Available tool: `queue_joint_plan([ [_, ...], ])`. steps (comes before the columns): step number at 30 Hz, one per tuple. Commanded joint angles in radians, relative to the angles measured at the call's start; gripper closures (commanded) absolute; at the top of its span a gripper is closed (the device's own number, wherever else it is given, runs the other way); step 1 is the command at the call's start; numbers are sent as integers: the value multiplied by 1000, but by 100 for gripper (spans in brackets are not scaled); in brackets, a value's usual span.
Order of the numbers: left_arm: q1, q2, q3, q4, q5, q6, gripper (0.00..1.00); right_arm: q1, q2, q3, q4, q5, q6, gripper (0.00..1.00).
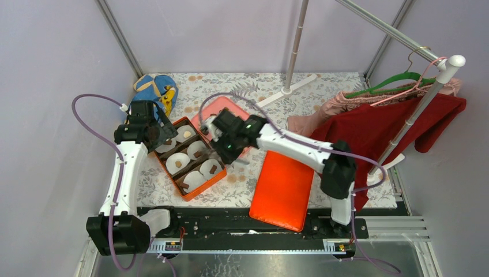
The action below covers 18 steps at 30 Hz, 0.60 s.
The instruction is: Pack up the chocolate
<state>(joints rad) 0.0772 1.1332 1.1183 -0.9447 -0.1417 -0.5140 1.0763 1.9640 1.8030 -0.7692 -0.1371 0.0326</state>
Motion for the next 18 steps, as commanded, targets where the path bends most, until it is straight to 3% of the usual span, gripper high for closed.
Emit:
queue_joint_plan([
  [1,-3,-9,47,-13,-5,-14,1,-183,-210,-97,89,83,50,63],
  [9,-2,-14,39,-12,0,-17,1,-529,-228,-241,100,222,281,63],
  [18,-3,-22,32,-13,3,-19,1,-612,-94,-234,127,419,564,63],
])
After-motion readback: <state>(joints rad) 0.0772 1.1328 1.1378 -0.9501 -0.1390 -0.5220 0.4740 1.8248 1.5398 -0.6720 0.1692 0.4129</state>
